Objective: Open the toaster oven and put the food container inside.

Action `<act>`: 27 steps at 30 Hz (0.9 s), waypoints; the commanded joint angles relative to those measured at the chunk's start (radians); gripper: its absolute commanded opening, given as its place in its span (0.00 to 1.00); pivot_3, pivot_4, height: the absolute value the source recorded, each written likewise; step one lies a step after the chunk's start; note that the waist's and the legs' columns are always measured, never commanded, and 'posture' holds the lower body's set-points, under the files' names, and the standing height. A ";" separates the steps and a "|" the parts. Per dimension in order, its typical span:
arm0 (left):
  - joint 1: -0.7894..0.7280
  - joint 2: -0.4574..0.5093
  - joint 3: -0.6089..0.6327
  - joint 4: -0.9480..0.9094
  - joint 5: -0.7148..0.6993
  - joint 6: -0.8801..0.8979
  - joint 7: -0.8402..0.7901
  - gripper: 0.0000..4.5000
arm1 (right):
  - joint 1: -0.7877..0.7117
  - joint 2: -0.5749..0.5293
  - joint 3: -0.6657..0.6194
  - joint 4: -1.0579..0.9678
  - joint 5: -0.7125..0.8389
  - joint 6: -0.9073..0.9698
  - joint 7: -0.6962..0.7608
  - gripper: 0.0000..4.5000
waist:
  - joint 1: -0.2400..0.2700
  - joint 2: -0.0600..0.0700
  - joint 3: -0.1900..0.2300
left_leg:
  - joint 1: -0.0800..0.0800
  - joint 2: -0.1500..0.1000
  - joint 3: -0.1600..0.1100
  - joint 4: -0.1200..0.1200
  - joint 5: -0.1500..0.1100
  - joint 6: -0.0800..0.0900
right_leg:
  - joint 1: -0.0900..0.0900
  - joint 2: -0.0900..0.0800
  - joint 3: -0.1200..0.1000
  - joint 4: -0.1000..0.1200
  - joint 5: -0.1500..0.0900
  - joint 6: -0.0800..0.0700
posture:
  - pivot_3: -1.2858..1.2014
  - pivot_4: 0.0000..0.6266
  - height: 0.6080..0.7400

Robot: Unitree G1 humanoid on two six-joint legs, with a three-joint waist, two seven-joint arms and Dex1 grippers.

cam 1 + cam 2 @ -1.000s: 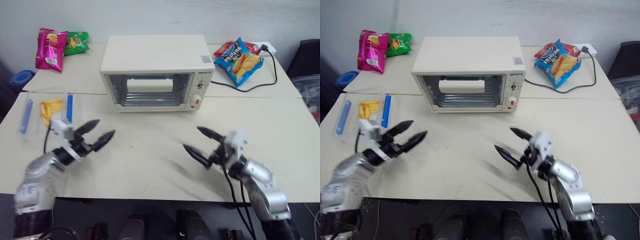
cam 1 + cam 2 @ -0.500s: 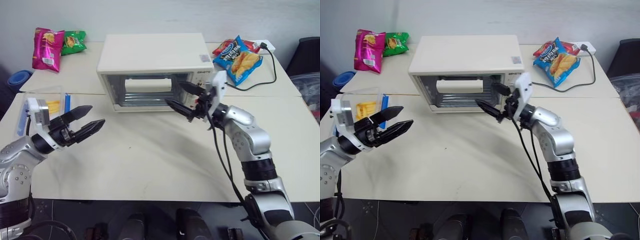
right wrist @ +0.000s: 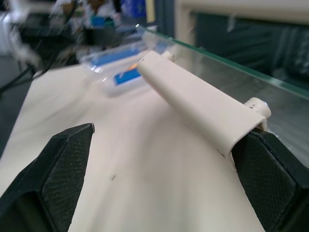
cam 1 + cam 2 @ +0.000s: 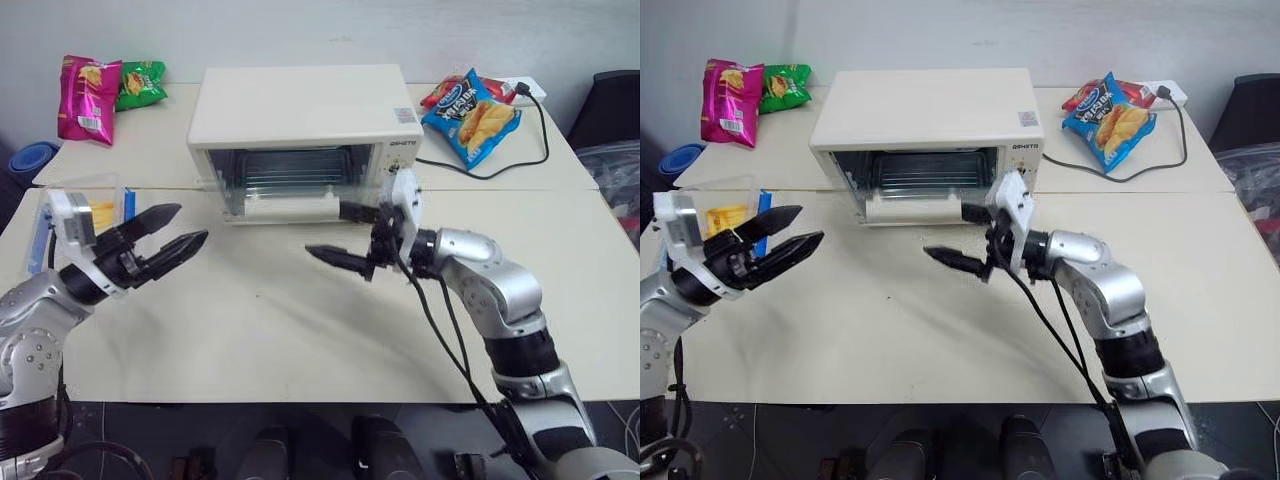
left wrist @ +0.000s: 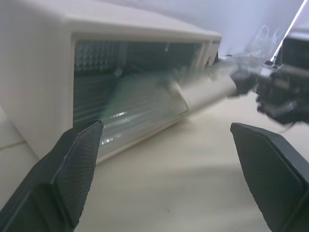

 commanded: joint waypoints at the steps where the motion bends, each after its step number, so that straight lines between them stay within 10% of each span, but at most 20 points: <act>1: -0.080 0.030 0.036 0.062 -0.038 0.013 -0.013 0.74 | 0.036 -0.032 0.039 -0.088 -0.024 -0.080 0.077 1.00 | 0.002 0.000 0.000 | 0.000 0.000 0.000 0.000 0.000 0.000 | 0.000 0.000 0.000 0.001 0.000 0.000 | 0.52 0.24 1.00; 12: -0.335 -0.053 -0.223 0.397 0.236 -0.161 -0.095 0.01 | 0.072 -0.025 0.050 -0.039 -0.103 -0.189 0.097 1.00 | -0.002 -0.001 0.000 | -0.001 0.000 0.004 0.001 0.000 0.000 | -0.007 0.009 0.001 0.009 0.000 0.000 | 0.52 0.24 1.00; 27: -0.226 -0.112 -0.330 0.392 0.451 -0.353 -0.082 0.01 | 0.538 -0.144 -0.220 0.004 -0.124 -0.555 0.104 1.00 | 0.030 -0.002 0.000 | 0.001 -0.002 0.004 0.005 -0.001 0.000 | -0.005 0.009 0.003 0.008 0.001 0.002 | 0.52 0.24 1.00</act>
